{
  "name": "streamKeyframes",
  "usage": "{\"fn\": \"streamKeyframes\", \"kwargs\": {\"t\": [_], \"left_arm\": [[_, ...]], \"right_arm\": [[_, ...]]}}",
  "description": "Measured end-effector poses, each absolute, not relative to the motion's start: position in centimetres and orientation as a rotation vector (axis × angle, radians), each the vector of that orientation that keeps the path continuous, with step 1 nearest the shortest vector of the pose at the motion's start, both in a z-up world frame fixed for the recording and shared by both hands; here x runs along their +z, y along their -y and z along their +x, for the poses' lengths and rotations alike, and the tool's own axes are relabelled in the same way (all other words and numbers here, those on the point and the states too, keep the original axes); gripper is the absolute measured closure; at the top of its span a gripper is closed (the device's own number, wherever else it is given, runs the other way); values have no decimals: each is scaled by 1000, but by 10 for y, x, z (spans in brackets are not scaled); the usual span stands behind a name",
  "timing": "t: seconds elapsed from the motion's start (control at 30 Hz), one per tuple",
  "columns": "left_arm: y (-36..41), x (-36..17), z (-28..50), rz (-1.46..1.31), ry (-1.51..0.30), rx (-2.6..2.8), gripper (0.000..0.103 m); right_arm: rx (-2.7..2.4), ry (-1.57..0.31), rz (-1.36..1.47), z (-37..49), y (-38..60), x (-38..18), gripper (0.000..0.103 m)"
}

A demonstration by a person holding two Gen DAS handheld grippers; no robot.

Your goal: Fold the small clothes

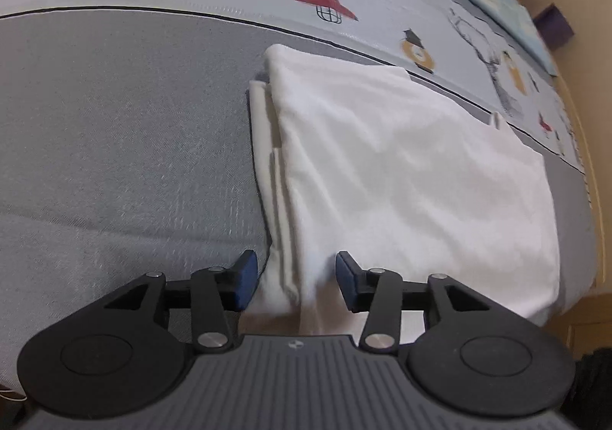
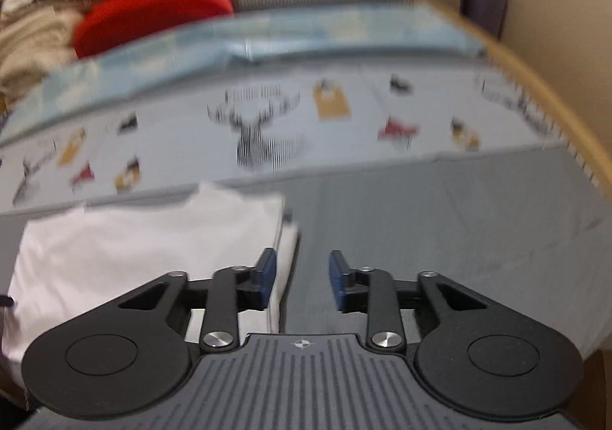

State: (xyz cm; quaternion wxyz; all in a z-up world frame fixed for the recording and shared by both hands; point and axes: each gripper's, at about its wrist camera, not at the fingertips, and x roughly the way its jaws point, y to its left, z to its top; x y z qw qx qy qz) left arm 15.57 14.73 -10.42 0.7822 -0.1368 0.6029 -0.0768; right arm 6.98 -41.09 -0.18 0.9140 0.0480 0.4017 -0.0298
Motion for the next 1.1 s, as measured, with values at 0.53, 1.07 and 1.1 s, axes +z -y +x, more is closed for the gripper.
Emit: {"fn": "streamKeyframes", "kwargs": {"t": [0.53, 1.07, 1.1], "left_arm": [[-134, -109, 162, -222, -1270, -176, 89], [-164, -44, 144, -247, -1157, -84, 92], [-153, -38, 146, -261, -1149, -129, 92]], "right_arm": [[-186, -880, 180, 72, 426, -37, 70], [-90, -930, 113, 105, 360, -73, 70], [-85, -928, 110, 106, 358, -72, 70]]}}
